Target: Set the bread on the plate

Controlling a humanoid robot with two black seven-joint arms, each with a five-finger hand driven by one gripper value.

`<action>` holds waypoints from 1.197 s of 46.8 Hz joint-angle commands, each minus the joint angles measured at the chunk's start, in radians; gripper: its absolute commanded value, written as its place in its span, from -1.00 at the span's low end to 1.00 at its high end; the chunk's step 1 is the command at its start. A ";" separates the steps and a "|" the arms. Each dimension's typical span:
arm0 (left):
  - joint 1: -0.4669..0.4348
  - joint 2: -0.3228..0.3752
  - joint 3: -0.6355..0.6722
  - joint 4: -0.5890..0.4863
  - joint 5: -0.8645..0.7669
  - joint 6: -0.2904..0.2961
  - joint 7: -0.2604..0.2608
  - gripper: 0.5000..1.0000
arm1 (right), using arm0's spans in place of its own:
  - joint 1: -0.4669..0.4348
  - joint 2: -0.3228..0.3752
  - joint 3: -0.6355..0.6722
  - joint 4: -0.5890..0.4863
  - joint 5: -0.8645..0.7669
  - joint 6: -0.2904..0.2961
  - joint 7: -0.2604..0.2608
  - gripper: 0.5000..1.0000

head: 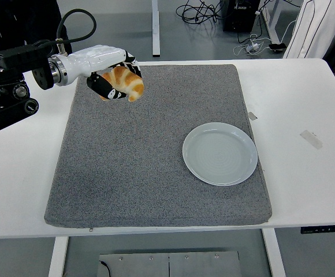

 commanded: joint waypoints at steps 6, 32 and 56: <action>0.020 -0.042 0.001 0.021 0.014 0.001 0.001 -1.00 | 0.000 0.000 0.000 0.000 0.000 0.000 0.000 1.00; -0.023 -0.461 0.110 0.257 0.014 0.004 0.004 -1.00 | 0.000 0.000 0.000 0.000 0.000 0.000 0.000 1.00; -0.043 -0.549 0.152 0.381 0.005 0.012 0.004 -1.00 | 0.000 0.000 0.000 0.000 0.000 0.000 0.000 1.00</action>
